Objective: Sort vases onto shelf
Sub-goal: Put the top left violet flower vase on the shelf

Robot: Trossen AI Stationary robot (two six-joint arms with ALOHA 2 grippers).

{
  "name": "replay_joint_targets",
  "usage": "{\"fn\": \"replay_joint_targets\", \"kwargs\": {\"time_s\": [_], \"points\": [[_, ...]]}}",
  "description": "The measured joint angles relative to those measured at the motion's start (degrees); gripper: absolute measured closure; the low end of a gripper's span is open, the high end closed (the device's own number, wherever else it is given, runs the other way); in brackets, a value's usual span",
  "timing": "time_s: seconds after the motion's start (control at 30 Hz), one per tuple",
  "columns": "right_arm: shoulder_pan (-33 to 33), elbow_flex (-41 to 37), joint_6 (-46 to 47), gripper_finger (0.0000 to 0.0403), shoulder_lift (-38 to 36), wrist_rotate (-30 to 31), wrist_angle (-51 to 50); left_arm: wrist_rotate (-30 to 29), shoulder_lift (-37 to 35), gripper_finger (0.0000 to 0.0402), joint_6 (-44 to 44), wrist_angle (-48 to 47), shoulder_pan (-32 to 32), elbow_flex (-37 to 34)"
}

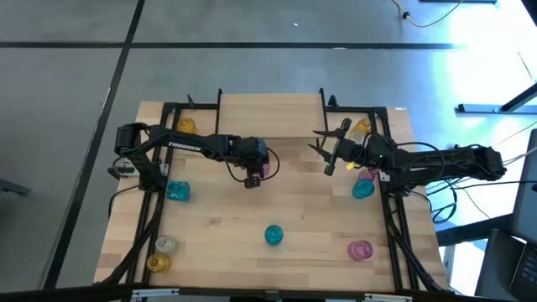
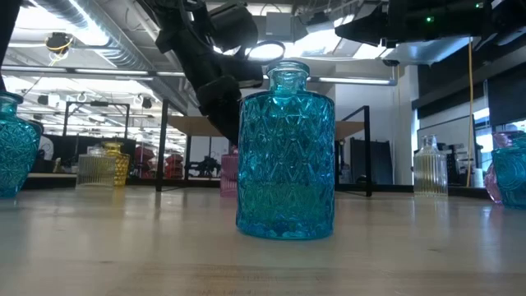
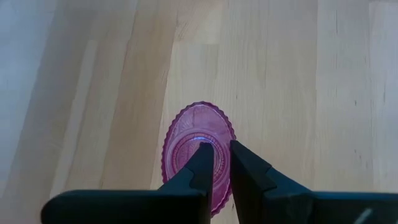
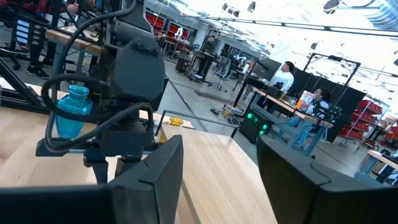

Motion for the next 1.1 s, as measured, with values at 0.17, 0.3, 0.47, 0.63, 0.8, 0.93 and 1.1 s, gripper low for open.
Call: {"fn": "replay_joint_targets", "kwargs": {"time_s": [0.17, 0.3, 0.47, 0.63, 0.8, 0.93, 1.1], "points": [[0.00, 0.00, 0.00, 0.0210, 0.00, 0.00, 0.00, 0.09, -2.12, 0.0375, -0.44, -1.12, -0.07, -0.18], [0.00, 0.00, 0.00, 0.0210, 0.00, 0.02, 0.02, 0.05, -5.29, 0.0372, -0.44, -1.11, -0.46, -0.17], [0.01, 0.00, 0.00, 0.0210, 0.00, -0.01, 0.01, 0.14, -9.82, 0.0373, -0.40, -2.17, -1.21, -0.16], [0.00, 0.00, 0.00, 0.0210, 0.00, -0.11, 0.04, 0.20, -15.24, 0.0371, -0.37, -2.23, -1.29, -0.12], [0.01, 0.00, 0.00, 0.0210, 0.00, -0.09, 0.06, 0.18, -20.95, 0.0371, -0.35, -1.89, -1.29, 0.03], [0.00, 0.00, 0.00, 0.0210, 0.00, -0.05, 0.04, -1.57, -24.16, 0.0370, -0.33, -3.56, -0.93, 1.84], [0.02, 0.00, 0.01, 0.0210, 0.00, 0.05, 0.02, -7.62, -24.43, 0.0370, 1.79, -15.70, 1.24, 11.25]]}}
